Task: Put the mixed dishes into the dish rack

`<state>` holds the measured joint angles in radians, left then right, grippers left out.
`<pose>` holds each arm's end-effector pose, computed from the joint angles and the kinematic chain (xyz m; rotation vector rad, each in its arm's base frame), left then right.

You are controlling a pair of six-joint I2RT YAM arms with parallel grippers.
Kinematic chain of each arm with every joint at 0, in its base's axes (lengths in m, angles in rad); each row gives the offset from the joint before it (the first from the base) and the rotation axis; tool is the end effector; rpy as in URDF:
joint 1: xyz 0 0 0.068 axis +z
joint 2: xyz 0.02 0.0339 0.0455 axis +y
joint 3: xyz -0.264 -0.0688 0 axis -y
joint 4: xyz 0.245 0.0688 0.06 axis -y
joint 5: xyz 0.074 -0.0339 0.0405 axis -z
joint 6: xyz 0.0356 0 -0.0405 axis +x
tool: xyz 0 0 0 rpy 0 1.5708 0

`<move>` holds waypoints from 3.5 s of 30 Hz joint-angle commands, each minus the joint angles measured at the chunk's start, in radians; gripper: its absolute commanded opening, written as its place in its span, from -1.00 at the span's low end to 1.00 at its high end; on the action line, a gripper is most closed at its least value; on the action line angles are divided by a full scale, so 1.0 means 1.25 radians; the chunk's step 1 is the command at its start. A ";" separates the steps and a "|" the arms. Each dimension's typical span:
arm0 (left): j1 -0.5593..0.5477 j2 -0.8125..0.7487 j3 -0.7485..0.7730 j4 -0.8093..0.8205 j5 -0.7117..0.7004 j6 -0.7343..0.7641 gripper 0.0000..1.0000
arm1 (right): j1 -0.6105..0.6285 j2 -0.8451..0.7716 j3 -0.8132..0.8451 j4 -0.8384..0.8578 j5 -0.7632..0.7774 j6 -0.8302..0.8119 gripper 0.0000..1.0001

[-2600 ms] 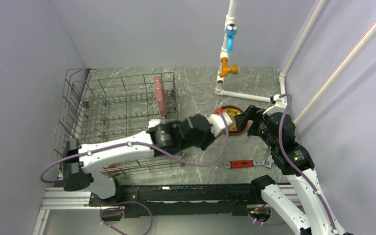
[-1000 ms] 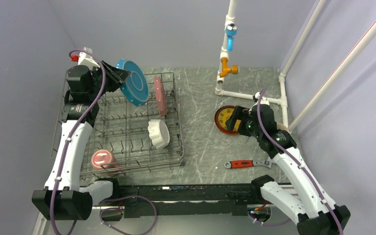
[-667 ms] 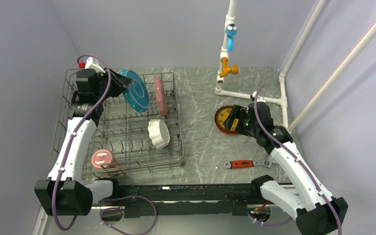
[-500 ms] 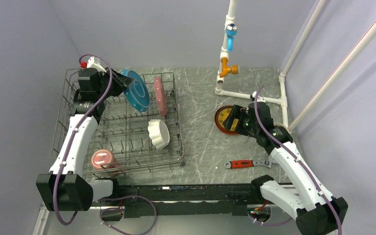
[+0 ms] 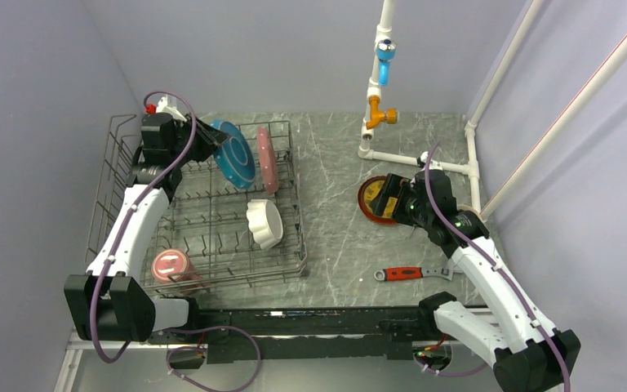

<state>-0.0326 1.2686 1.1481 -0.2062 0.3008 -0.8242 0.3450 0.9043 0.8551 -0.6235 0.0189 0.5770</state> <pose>0.2937 -0.0201 0.3610 -0.5609 1.8964 -0.8566 0.1792 0.0637 0.3006 0.2750 2.2702 0.4708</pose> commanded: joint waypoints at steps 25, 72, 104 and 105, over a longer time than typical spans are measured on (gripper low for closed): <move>-0.103 -0.043 0.000 0.068 -0.157 0.086 -1.00 | 0.003 0.012 -0.010 0.056 -0.016 -0.020 0.99; -0.073 0.002 -0.048 0.070 -0.149 0.194 0.17 | 0.002 0.010 -0.026 0.045 0.000 -0.019 0.99; -0.199 0.113 0.077 -0.064 -0.250 0.290 0.35 | 0.003 0.024 -0.041 0.057 -0.010 -0.014 0.99; -0.205 0.118 0.080 -0.076 -0.275 0.295 0.33 | 0.003 0.022 -0.040 0.056 -0.010 -0.015 0.99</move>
<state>-0.2634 1.3956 1.1927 -0.2653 0.0463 -0.4820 0.3450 0.9325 0.8043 -0.5907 0.0162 0.5648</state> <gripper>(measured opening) 0.680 0.993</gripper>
